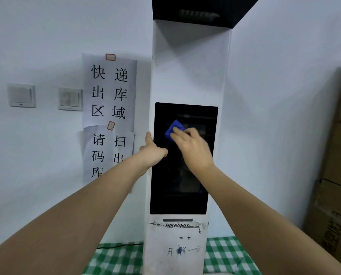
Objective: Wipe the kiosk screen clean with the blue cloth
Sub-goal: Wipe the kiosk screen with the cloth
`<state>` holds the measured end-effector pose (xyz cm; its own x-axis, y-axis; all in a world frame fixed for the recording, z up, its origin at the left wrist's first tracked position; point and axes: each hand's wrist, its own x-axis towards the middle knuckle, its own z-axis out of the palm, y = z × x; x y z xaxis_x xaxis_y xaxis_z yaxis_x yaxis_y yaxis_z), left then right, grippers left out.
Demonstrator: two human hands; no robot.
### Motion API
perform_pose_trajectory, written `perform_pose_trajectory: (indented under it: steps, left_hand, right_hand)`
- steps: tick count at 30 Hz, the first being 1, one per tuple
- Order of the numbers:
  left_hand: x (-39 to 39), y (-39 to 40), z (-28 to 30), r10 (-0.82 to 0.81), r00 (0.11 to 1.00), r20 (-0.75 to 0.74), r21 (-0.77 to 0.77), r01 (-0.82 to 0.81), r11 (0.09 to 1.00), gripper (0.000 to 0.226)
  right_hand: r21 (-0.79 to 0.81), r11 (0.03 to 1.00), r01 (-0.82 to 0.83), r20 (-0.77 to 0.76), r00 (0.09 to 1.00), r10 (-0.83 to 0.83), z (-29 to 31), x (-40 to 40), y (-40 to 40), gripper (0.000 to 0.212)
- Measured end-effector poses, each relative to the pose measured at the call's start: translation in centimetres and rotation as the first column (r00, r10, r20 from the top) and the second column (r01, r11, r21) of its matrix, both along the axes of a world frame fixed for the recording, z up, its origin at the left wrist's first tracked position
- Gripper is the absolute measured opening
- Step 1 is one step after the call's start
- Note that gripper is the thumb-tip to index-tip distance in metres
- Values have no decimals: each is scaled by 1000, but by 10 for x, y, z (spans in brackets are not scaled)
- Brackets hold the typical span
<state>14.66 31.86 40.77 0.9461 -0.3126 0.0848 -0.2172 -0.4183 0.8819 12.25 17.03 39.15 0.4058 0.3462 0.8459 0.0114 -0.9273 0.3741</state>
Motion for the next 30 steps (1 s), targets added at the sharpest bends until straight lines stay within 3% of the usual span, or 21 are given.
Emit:
perform_pose_trajectory:
  steps: [4, 8, 10, 14, 16, 18, 21, 23, 28, 30]
  left_hand:
    - [-2, -5, 1, 14, 1000, 3, -21, -14, 1000, 90]
    - [-4, -5, 4, 11, 1000, 15, -34, -10, 999, 89]
    - [-5, -6, 4, 21, 1000, 22, -38, -20, 999, 88]
    - [-7, -11, 3, 48, 998, 30, -41, -47, 998, 90]
    - [-9, -12, 4, 46, 999, 28, -32, -45, 998, 90]
    - [-9, -11, 5, 32, 999, 23, -23, -32, 999, 89]
    - [-8, -8, 6, 15, 1000, 18, -23, -14, 1000, 89]
    - [-8, -7, 5, 16, 1000, 18, -27, -16, 999, 89]
    - [-10, -10, 6, 32, 999, 22, -17, -32, 999, 90]
    - [-12, -10, 7, 32, 999, 19, -16, -32, 999, 89]
  right_hand:
    - [-216, 976, -8, -79, 997, -9, 9, -9, -15, 48]
    - [42, 998, 43, 55, 997, -45, 18, -9, -18, 52]
    - [101, 994, 32, 52, 998, -37, 5, -6, -8, 51]
    - [-102, 995, -4, -57, 998, -2, -12, -9, -7, 51]
    - [-170, 985, -12, -52, 999, 3, -1, -12, -19, 41]
    - [-75, 997, 34, 20, 999, -33, 13, -14, -30, 36]
    - [132, 990, 55, 86, 994, -66, 13, -13, -28, 54]
    - [107, 993, 56, 52, 997, -62, 1, -12, -23, 56]
    - [-154, 987, 32, -42, 998, -39, 7, -25, -38, 49]
    - [-71, 996, 62, 2, 998, -62, 18, -26, -44, 46]
